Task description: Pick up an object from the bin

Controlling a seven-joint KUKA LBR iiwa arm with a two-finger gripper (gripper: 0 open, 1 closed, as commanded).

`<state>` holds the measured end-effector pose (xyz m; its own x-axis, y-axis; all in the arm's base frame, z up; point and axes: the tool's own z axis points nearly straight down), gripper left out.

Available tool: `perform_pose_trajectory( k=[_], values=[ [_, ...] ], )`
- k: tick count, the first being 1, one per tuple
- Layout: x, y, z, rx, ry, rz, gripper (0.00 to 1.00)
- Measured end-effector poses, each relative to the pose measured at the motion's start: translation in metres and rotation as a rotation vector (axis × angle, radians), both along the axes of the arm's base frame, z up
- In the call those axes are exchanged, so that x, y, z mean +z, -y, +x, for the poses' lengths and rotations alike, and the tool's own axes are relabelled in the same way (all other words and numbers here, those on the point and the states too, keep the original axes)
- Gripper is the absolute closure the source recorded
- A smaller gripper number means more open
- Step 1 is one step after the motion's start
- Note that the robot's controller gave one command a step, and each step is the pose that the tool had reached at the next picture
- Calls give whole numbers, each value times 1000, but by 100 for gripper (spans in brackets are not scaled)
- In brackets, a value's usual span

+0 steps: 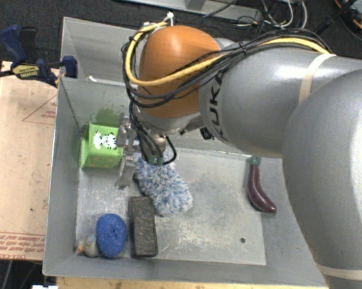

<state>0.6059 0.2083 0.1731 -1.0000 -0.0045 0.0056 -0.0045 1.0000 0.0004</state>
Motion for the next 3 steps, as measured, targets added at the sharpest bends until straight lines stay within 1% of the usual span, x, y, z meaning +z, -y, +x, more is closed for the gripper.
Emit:
perform_pose_trajectory(
  k=[1,2,3],
  values=[
    [5,1,1,-4,7,1,0],
    [-26,45,8,-24,11,4,0],
    [-64,86,-4,244,6,2,100]
  ],
)
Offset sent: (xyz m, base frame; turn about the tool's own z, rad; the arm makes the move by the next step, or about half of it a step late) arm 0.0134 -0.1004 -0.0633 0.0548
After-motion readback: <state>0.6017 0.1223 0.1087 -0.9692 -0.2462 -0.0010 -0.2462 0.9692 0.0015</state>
